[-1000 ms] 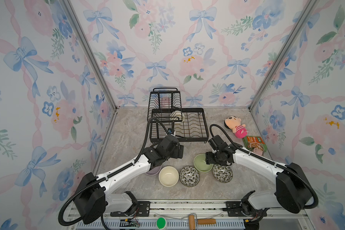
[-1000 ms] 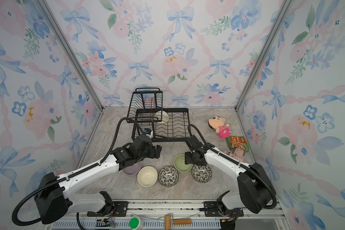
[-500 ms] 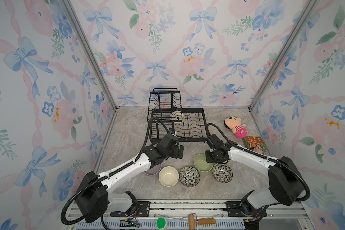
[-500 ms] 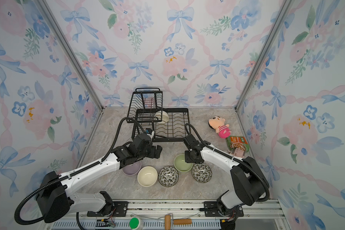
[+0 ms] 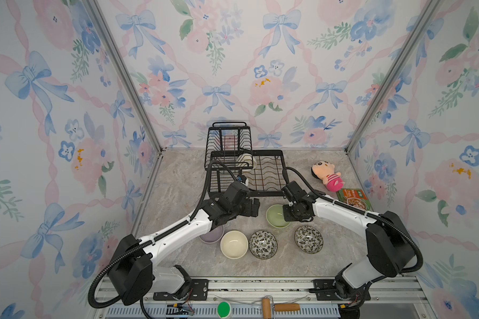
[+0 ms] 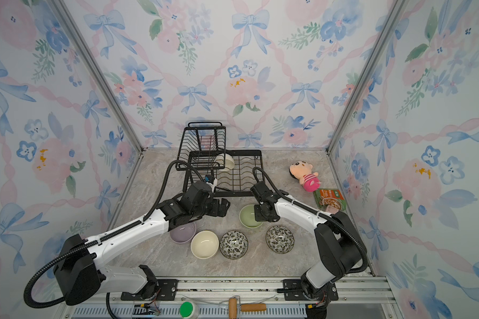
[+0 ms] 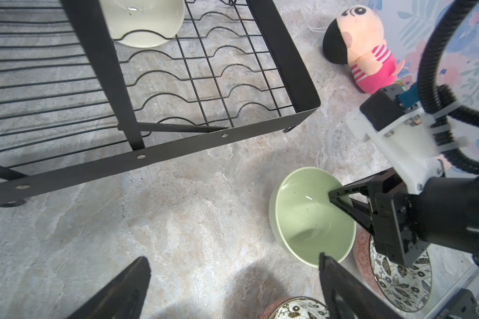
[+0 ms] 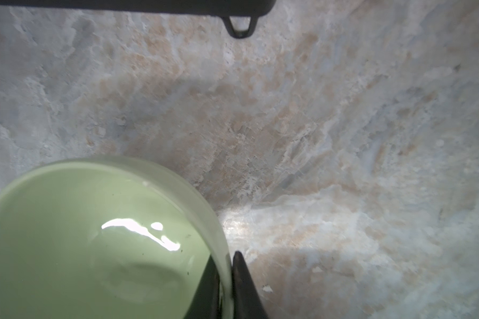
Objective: Load bowls into a dish rack
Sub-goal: Pick up the bowl from the center of the table.
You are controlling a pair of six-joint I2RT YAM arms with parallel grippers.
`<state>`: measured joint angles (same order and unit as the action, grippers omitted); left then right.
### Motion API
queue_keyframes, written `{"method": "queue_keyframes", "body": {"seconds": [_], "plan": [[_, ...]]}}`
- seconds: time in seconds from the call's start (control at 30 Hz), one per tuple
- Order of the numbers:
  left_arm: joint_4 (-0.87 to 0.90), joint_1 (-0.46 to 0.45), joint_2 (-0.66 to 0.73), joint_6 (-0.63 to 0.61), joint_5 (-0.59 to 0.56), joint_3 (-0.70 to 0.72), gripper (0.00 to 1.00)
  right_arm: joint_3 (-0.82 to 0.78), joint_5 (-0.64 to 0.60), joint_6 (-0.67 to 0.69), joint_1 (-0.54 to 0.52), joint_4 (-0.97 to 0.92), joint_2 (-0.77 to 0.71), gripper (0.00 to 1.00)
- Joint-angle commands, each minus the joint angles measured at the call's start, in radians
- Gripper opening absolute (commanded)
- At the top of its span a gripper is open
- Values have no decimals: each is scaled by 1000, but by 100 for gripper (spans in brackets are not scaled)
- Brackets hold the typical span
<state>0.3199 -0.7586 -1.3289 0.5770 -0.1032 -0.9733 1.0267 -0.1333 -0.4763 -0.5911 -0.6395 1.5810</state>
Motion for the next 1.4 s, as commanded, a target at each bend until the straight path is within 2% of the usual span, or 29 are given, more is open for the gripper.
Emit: {"method": "queue_keyframes", "body": {"seconds": [0.0, 0.4, 0.77, 0.97, 1.23, 1.37], "plan": [[-11, 25, 9, 78, 4, 8, 98, 44, -28, 26, 8, -33, 14, 9], [-35, 100, 83, 186, 107, 113, 98, 20, -92, -38, 5, 5, -59, 1], [-143, 114, 96, 288, 213, 174, 98, 41, -250, -67, -50, 60, -188, 0], [-285, 114, 123, 359, 255, 231, 98, 116, -332, -35, -90, 72, -176, 0], [-320, 114, 126, 376, 265, 269, 97, 130, -466, -56, -175, 108, -185, 0], [-332, 106, 113, 382, 280, 267, 97, 135, -471, -73, -195, 118, -171, 0]]}}
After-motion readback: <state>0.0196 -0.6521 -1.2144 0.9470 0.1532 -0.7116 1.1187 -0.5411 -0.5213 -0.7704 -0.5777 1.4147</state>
